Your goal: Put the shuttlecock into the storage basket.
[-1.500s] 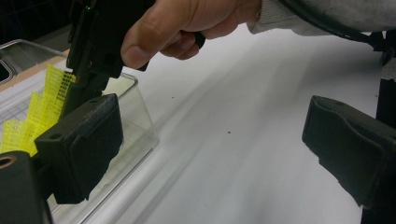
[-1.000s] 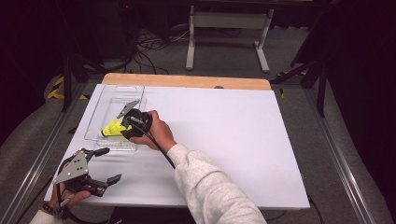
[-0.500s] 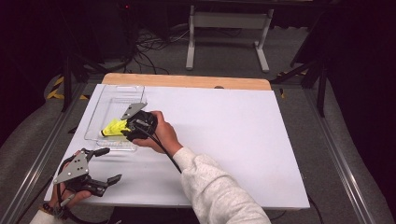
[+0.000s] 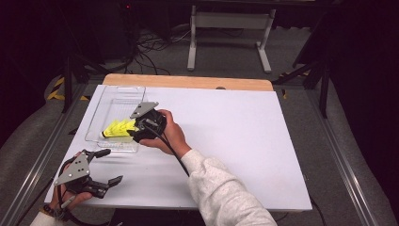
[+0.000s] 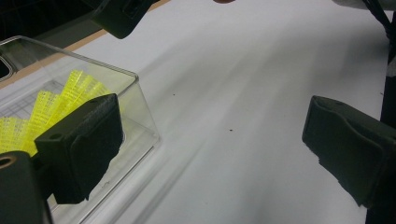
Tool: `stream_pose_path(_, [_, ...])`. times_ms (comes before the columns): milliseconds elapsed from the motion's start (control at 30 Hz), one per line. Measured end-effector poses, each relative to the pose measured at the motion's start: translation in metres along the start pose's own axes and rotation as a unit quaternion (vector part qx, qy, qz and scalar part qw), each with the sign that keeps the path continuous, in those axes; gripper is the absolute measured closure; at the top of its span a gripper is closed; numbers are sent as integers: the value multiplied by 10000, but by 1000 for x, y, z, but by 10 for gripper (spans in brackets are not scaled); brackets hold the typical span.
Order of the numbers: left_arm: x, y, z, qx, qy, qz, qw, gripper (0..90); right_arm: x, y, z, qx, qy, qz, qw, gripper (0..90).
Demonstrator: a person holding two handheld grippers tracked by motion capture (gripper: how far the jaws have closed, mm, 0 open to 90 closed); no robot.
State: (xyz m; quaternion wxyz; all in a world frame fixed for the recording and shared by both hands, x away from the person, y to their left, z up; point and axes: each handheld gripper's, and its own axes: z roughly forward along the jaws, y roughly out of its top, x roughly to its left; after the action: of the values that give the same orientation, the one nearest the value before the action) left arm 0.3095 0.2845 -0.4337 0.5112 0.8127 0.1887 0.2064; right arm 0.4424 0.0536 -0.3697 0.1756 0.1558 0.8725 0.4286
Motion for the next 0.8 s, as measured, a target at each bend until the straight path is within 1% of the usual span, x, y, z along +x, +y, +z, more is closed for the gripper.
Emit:
stream_pose_path(67, [0,0,0,6,4,-18,10000,60,-1,-1,-2,-36,-40,23,10000,341])
stream_pose_path(133, [0,0,0,2,3,4,10000,60,-2,-2,-3,-30,-46,0,10000,323])
stream_pose_path(200, [0,0,0,5,4,-17,10000,60,-2,-3,-3,-21,-90,13,10000,311])
stream_pose_path(233, [0,0,0,5,4,-17,10000,60,-2,-4,-4,-19,-83,4,10000,305])
stream_pose_path(300, [0,0,0,5,6,2,10000,60,-1,-5,-7,-50,-155,-65,9998,292])
stream_pose_path(400, [0,0,1,-8,9,-13,10000,60,-1,-6,-10,-71,-191,-82,9998,274])
stream_pose_path(433, [0,0,1,-9,13,-14,10000,60,-1,-7,-12,-81,-232,-118,9996,252])
stream_pose_path(467, [0,0,1,-8,13,-10,10000,60,0,-7,-14,-73,-343,-159,9993,222])
stream_pose_path(533, [0,0,0,-11,24,-1,10000,60,0,-9,-18,-101,-408,-179,9990,200])
stream_pose_path(567, [0,0,0,-11,28,0,10000,60,0,-10,-20,-124,-504,-189,9985,172])
stream_pose_path(600, [0,0,0,-15,24,-3,10000,60,0,-10,-21,-127,-542,-181,9983,157])
stream_pose_path(667, [0,0,1,-16,22,-7,10000,60,-1,-12,-23,-146,-543,-182,9983,155])
stream_pose_path(700, [-1,0,1,-17,23,-17,10000,60,-1,-14,-27,-190,-629,-192,9977,130])
stream_pose_path(767, [-1,0,1,-21,21,-24,10000,60,-2,-15,-29,-196,-660,-196,9974,125])
stream_pose_path(800, [-1,0,1,-15,25,-16,10000,60,-4,-16,-34,-227,-774,-218,9965,122])
